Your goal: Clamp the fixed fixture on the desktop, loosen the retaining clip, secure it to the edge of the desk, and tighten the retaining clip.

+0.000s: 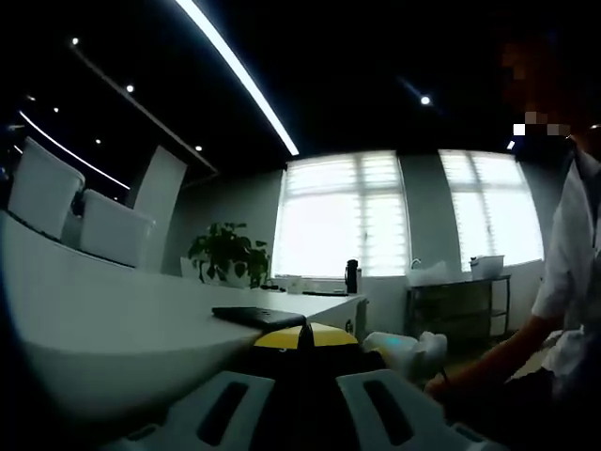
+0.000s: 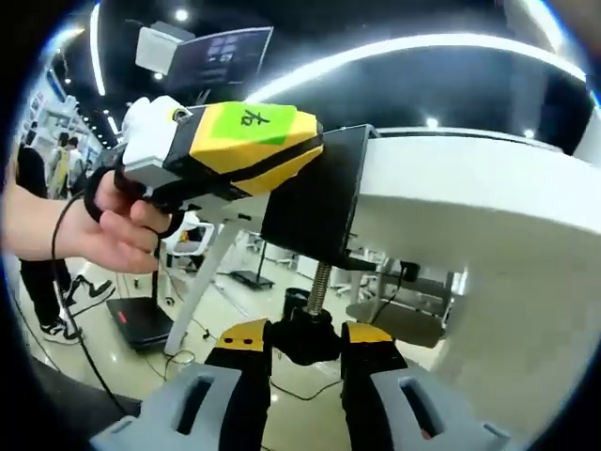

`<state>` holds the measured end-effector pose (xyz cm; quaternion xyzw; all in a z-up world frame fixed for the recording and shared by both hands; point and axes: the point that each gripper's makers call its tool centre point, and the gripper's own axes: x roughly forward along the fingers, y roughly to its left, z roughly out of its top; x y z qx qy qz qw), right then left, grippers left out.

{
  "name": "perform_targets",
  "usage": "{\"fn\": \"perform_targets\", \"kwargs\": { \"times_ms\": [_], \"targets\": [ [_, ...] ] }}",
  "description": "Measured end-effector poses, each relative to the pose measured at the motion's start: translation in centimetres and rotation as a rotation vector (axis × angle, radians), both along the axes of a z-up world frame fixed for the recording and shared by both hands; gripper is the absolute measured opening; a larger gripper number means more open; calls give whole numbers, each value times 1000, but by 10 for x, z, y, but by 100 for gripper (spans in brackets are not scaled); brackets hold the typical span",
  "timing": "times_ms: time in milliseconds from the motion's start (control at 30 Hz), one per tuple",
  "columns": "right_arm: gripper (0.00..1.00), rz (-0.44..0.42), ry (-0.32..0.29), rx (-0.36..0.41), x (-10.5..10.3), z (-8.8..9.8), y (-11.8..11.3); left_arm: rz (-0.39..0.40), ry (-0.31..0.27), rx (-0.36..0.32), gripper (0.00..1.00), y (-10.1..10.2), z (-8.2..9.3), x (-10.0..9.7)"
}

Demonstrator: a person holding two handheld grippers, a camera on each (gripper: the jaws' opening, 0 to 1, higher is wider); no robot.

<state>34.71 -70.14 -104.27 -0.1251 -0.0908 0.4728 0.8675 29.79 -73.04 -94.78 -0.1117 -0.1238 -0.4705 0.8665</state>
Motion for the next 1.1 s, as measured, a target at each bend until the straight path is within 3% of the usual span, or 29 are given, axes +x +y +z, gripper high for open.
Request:
{"fn": "perform_targets", "kwargs": {
  "times_ms": [233, 367, 433, 667, 833, 867, 967, 1100],
  "targets": [
    [28, 129, 36, -43, 5, -2, 6, 6, -6, 1, 2, 0, 1, -1],
    [28, 149, 41, -69, 3, -3, 6, 7, -6, 5, 2, 0, 0, -1],
    [28, 137, 56, -44, 3, -5, 4, 5, -6, 4, 2, -1, 0, -1],
    [35, -53, 141, 87, -3, -21, -15, 0, 2, -1, 2, 0, -2, -1],
    [41, -315, 158, 182, -14, -30, -36, 2, 0, -1, 2, 0, -2, -1],
    [42, -408, 149, 186, -11, -29, -45, 3, -2, -2, 2, 0, -2, -1],
    [40, -471, 118, 162, -15, -20, -42, 1, -4, -4, 2, 0, -2, -1],
    [41, -529, 31, 210, -13, 5, -36, 1, 1, 5, 2, 0, -3, 0]
  ]
}}
